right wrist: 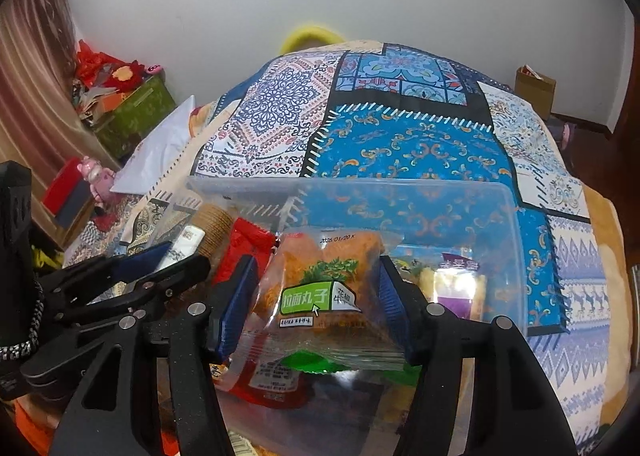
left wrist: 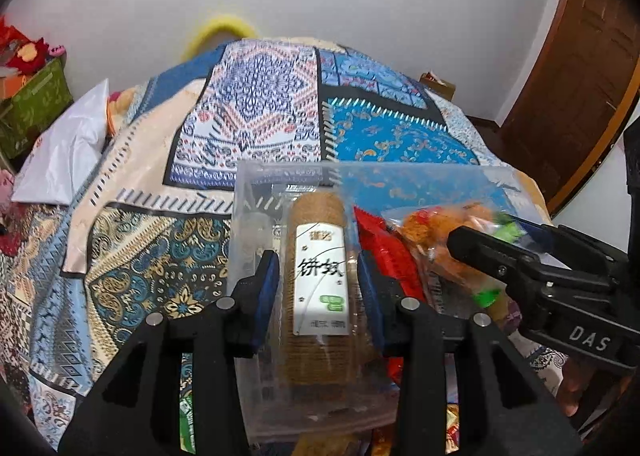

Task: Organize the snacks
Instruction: 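Place the biscuit roll and orange snack bag into the clear box, open both tools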

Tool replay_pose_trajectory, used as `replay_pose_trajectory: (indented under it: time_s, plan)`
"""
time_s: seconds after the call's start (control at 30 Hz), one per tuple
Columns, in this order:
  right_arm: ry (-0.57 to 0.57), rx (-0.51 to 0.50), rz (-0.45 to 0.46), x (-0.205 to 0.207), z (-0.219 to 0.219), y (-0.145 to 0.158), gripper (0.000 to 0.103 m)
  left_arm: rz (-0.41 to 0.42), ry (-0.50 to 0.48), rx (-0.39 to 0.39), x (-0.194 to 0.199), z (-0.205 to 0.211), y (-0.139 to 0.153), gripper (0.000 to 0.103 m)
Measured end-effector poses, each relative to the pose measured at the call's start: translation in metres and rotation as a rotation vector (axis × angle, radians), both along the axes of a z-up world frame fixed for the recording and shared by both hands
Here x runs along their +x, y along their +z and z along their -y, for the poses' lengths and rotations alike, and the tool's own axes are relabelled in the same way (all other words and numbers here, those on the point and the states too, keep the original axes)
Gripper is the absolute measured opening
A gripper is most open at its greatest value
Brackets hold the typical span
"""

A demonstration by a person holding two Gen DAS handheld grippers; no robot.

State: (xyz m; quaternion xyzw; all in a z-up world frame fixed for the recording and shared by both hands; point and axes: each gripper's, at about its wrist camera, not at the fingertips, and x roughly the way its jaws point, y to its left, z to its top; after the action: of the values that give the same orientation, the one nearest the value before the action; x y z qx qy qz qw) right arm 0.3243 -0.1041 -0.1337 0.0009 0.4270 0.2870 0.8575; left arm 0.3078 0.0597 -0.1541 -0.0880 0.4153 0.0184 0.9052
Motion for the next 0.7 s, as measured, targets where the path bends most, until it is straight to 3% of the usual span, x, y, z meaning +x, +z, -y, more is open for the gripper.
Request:
replay_pose_trajectory:
  time_s: [0.3,0.47,0.7]
  plan:
    - [-0.015,0.030,0.056,-0.025,0.021,0.031,0.063,0.063,0.000,-0.004,-0.038,-0.002,0.046,0.046]
    - [-0.016,0.038,0.103,-0.052,0.033,0.051,0.066,0.096,0.001,0.014,-0.071,-0.001,0.065,0.055]
    - [-0.004,0.028,0.141,-0.098,0.044,0.060,0.070,0.091,-0.007,0.023,-0.121,0.004,0.070,0.061]
